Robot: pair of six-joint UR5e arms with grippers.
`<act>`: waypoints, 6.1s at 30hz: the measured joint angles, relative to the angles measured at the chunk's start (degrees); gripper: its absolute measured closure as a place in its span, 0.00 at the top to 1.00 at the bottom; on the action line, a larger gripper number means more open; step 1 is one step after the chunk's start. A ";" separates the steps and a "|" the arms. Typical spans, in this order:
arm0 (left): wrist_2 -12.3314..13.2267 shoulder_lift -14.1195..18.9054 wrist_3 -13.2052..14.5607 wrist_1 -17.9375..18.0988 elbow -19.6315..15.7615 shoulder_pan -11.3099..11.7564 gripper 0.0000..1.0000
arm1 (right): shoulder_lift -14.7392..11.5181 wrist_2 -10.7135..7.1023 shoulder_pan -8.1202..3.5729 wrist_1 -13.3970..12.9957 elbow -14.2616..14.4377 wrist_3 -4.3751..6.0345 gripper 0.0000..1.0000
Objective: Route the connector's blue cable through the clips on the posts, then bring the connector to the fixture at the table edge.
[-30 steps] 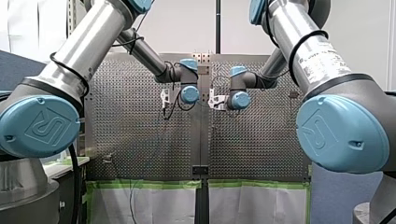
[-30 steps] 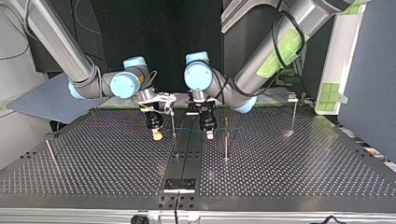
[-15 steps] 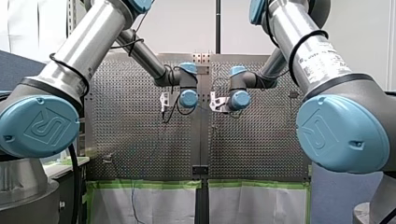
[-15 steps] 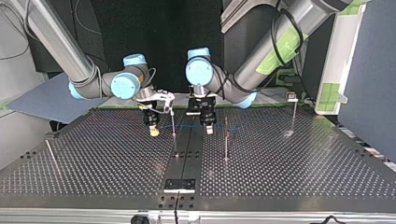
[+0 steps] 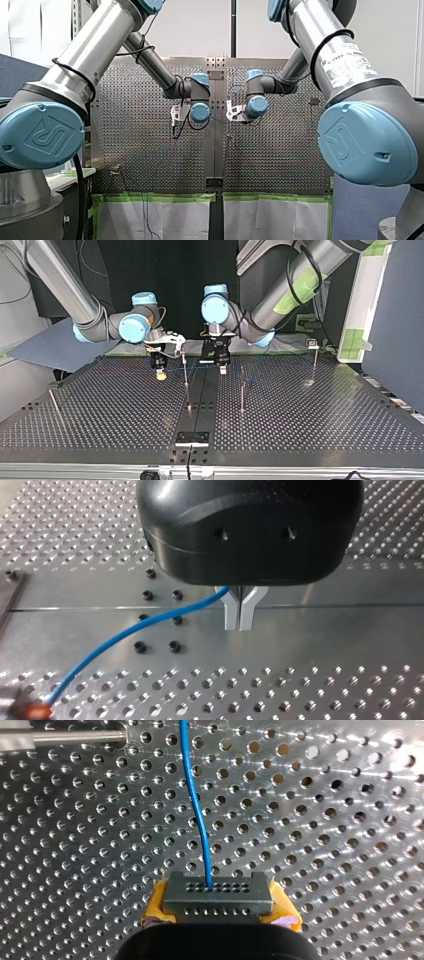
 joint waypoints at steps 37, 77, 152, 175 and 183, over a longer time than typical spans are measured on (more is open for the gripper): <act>-0.68 -4.39 -2.69 2.25 -2.48 -5.34 0.00 | -5.96 0.17 2.13 -5.31 11.68 -0.65 0.00; 0.35 -9.22 -3.47 5.06 -4.09 -6.21 0.00 | -6.52 0.04 0.69 -12.45 20.60 1.23 0.00; 2.90 -13.89 -5.95 1.37 2.94 -4.60 0.00 | 0.96 -10.59 -10.91 -21.33 18.25 3.15 0.00; 1.57 -12.62 -6.07 -1.07 3.91 -5.92 0.00 | 1.00 -14.55 -12.42 -19.81 16.57 2.90 0.00; 0.18 -12.46 -6.06 -3.98 3.94 -7.47 0.00 | 0.94 -14.55 -12.42 -18.26 16.52 2.36 0.00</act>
